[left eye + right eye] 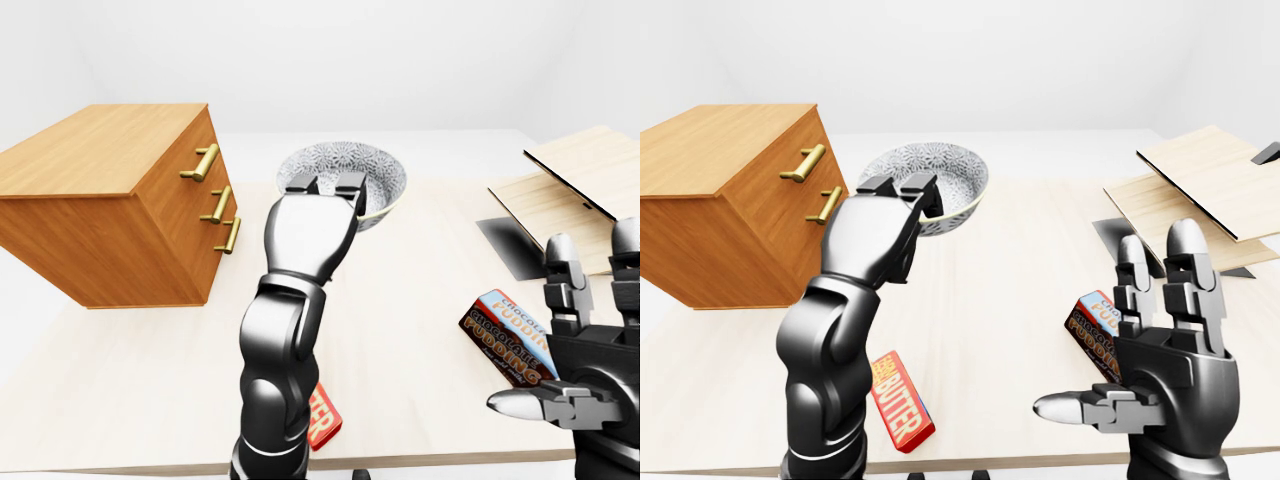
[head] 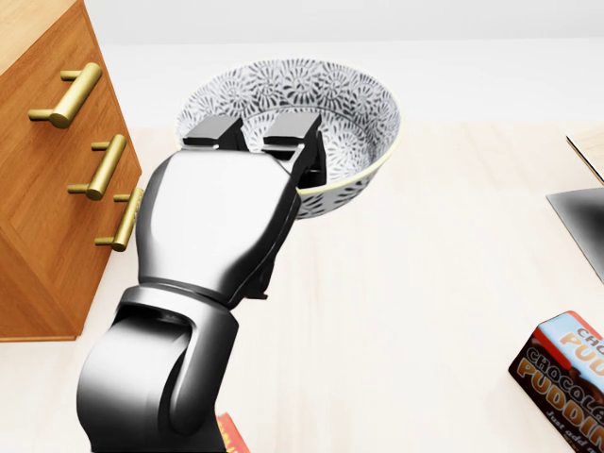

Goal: Close the top drawer of the cabinet and put the bowl on top of it.

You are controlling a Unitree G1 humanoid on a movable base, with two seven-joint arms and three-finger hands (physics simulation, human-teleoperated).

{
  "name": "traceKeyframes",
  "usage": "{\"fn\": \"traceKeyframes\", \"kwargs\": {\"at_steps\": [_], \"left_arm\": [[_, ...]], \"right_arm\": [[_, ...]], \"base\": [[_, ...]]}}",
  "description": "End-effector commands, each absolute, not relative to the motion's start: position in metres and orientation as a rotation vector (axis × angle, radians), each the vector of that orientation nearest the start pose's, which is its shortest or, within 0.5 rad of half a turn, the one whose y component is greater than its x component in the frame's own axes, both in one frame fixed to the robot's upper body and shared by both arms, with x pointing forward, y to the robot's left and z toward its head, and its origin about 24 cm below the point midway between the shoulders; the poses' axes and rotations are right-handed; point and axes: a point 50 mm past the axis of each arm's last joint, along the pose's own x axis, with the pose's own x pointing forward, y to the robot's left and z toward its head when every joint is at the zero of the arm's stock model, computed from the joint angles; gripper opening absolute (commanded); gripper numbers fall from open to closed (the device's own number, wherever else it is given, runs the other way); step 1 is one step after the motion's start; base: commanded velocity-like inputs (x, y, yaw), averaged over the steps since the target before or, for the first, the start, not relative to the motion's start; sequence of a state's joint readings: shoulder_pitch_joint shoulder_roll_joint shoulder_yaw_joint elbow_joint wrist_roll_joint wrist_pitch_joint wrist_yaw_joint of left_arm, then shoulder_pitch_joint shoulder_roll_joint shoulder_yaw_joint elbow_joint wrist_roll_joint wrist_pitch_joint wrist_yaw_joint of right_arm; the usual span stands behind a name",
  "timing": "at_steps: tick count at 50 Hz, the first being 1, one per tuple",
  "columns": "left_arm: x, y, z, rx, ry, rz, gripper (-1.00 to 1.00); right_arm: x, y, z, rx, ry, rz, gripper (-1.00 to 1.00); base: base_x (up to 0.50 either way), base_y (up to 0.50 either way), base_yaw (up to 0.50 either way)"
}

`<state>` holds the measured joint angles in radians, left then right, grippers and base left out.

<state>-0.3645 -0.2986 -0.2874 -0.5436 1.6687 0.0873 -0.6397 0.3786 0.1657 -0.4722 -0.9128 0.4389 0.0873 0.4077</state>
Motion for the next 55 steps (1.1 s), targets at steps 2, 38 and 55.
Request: {"fn": "traceKeyframes", "kwargs": {"at_steps": [2, 38, 55], "left_arm": [[0.245, 0.064, 0.265, 1.364, -0.474, 0.096, -1.00], [0.296, 0.130, 0.329, 1.461, -0.548, 0.231, -1.00], [0.300, 0.162, 0.345, 1.483, -0.523, 0.301, -1.00]], "right_arm": [[0.130, -0.214, 0.164, 0.128, -0.547, -0.039, 1.00], [0.134, -0.212, 0.160, 0.130, -0.523, -0.028, 1.00], [0.135, -0.209, 0.158, 0.134, -0.507, -0.018, 1.00]], "base": [[0.00, 0.00, 0.00], [0.00, 0.00, 0.00], [0.00, 0.00, 0.00]]}}
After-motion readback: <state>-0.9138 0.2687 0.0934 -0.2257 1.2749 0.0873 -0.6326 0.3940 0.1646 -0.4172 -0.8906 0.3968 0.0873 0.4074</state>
